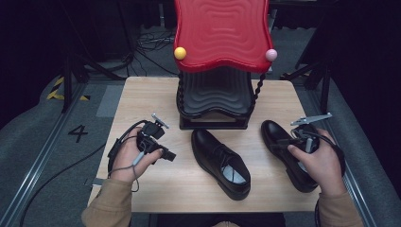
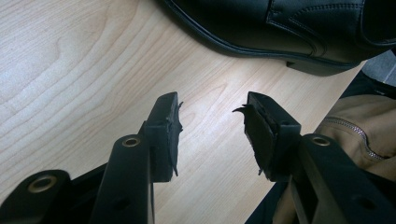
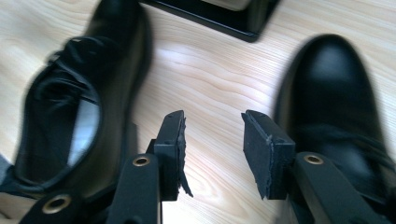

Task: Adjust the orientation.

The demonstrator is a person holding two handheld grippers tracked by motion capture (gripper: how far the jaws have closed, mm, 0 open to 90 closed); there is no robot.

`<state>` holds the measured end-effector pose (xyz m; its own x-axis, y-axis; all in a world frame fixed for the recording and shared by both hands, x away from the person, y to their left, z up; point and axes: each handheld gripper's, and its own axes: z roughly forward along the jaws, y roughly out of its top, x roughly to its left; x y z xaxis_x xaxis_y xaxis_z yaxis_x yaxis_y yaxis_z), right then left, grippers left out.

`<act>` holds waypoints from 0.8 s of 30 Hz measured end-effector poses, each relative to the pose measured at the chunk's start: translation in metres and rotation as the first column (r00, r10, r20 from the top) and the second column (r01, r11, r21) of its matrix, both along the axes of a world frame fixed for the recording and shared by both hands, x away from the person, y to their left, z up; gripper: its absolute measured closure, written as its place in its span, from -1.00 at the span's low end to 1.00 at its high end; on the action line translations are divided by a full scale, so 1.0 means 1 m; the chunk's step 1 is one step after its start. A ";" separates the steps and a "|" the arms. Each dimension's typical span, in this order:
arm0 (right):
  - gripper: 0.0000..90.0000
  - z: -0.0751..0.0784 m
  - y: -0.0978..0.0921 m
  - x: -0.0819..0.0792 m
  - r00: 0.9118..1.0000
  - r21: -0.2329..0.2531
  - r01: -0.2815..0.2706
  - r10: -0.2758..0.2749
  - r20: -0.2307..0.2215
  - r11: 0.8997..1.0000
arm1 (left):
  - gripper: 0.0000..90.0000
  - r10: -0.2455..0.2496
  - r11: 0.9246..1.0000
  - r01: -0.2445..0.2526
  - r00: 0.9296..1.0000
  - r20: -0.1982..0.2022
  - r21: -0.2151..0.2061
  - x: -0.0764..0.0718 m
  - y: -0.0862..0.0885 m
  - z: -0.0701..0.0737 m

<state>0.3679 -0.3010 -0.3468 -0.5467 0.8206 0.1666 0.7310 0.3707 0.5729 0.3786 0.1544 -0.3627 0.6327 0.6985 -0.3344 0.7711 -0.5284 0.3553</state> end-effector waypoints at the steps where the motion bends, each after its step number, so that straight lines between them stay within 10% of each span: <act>1: 0.30 0.001 -0.005 0.000 1.000 -0.007 0.009 -0.009 0.000 1.000 | 0.24 -0.005 1.000 0.005 1.000 -0.003 -0.002 0.001 0.000 -0.001; 11: 0.24 0.002 -0.044 -0.005 0.988 -0.107 0.115 -0.125 -0.087 0.988 | 0.24 -0.011 1.000 0.011 1.000 -0.012 -0.002 0.001 -0.001 -0.002; 24: 0.20 -0.015 -0.058 0.001 0.967 -0.139 0.099 -0.129 -0.220 0.985 | 0.23 -0.007 1.000 0.007 1.000 -0.016 0.002 0.001 0.000 -0.003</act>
<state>0.3691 -0.3589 -0.3615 -0.4081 0.8975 0.1671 0.8780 0.3357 0.3413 0.3791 0.1541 -0.3658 0.6319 0.6947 -0.3435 0.7731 -0.5343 0.3418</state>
